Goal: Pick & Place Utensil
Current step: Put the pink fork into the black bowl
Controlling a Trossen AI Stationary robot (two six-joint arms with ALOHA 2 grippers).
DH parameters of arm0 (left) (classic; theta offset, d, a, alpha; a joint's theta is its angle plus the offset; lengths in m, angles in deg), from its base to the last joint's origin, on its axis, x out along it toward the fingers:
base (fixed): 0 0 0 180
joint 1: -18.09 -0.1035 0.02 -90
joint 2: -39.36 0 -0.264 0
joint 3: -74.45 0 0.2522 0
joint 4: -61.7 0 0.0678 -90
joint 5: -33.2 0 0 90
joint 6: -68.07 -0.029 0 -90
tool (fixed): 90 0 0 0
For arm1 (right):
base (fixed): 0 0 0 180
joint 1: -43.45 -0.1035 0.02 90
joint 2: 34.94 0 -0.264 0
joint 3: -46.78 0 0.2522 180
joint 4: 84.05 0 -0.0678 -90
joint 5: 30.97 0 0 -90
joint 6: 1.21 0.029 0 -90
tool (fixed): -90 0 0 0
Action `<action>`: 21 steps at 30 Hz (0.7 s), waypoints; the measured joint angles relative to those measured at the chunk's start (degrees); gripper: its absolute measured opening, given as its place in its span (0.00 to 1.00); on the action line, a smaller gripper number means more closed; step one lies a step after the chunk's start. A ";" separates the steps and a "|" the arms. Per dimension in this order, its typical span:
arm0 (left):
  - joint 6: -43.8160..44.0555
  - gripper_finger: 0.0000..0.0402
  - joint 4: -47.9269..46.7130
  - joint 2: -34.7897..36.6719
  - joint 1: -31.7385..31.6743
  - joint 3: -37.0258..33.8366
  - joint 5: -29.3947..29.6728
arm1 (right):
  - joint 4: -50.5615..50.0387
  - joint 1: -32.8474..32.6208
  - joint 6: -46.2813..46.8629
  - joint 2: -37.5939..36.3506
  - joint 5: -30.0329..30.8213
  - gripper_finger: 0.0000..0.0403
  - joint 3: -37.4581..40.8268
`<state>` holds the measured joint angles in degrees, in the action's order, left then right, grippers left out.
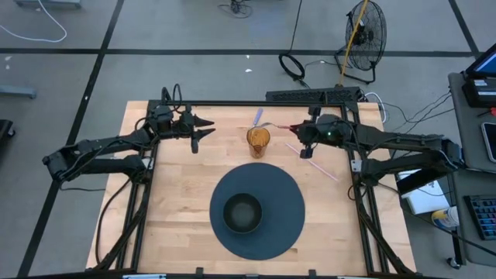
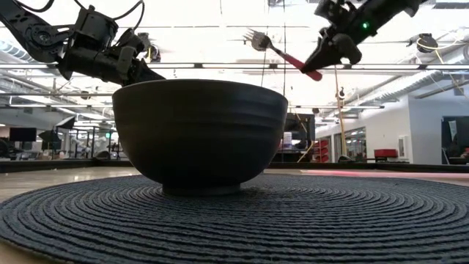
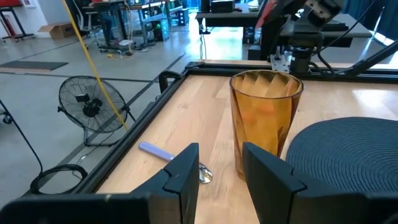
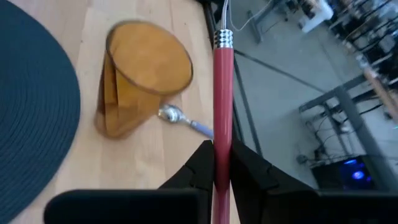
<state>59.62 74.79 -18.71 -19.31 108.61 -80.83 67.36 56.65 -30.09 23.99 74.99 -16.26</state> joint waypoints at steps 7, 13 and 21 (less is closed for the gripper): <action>-0.24 0.32 0.04 0.00 0.59 0.00 0.00 | -0.92 -7.71 -0.79 3.69 6.69 0.06 -3.61; -0.24 0.32 0.35 0.00 0.83 0.00 0.00 | -3.66 -14.58 -3.32 8.80 12.61 0.06 -8.23; 0.41 0.32 0.50 0.01 0.80 0.00 0.02 | -8.62 -22.08 -3.52 17.12 17.67 0.06 -15.27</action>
<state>60.03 75.29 -18.70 -18.51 108.61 -80.81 58.74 34.56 -33.61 41.11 92.66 -31.54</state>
